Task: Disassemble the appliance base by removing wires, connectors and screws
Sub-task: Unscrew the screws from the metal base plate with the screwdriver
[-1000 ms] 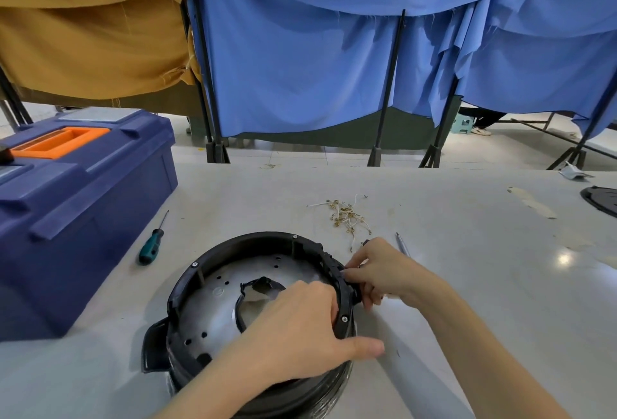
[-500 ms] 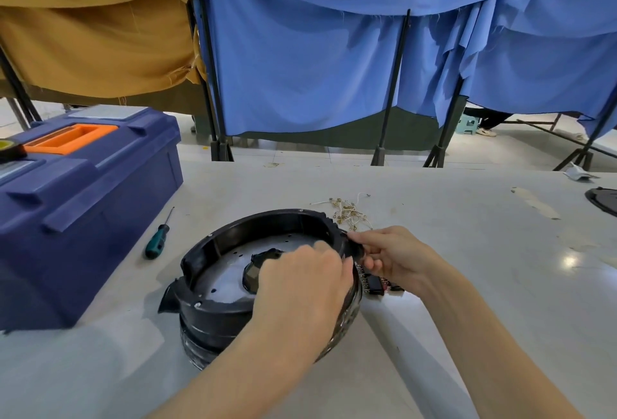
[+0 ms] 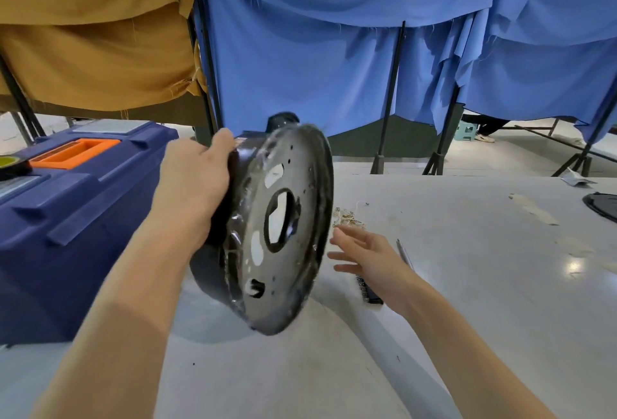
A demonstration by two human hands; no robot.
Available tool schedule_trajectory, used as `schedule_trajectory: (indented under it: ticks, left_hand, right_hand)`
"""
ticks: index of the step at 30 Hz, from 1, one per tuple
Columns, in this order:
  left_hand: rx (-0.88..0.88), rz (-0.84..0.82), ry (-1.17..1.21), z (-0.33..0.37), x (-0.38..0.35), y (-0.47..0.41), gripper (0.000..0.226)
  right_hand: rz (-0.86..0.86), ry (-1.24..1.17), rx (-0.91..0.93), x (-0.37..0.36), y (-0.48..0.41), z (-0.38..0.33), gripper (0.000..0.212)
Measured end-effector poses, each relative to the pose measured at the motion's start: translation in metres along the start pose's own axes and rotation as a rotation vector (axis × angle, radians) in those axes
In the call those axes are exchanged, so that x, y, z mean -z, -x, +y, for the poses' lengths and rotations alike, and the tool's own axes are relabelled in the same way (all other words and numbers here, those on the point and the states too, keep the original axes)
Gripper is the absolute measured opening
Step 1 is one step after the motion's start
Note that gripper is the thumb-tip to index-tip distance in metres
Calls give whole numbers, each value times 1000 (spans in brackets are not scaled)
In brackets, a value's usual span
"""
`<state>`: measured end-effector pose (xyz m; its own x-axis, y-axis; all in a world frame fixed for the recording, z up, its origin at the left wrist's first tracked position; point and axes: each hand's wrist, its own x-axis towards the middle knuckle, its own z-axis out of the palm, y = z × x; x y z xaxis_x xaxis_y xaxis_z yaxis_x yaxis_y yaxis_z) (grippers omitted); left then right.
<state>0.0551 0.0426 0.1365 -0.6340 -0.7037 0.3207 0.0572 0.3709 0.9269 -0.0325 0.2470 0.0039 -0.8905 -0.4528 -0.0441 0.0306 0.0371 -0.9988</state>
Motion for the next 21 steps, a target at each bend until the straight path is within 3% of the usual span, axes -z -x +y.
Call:
schedule_trajectory:
  ticks: [4, 9, 11, 13, 15, 18, 21]
  left_hand:
    - [242, 19, 399, -12, -2, -1, 28]
    - [464, 62, 606, -40, -7, 8, 17]
    - [540, -12, 751, -54, -8, 13, 20]
    - [584, -198, 850, -64, -8, 19, 26]
    - [606, -279, 805, -76, -11, 19, 29]
    - [625, -236, 637, -90, -13, 17, 27]
    - [685, -250, 531, -95, -11, 12, 49]
  right_hand:
    - [-147, -192, -31, -5, 3, -2, 41]
    - [-197, -434, -37, 7, 0, -3, 40]
    - [-125, -517, -89, 8, -1, -4, 35]
    - [-55, -573, -134, 9, 0, -6, 24]
    - [-3, -529, -141, 11, 0, -8, 16]
    - [83, -409, -120, 18, 0, -13, 16]
    - [162, -304, -85, 27, 1, -19, 15]
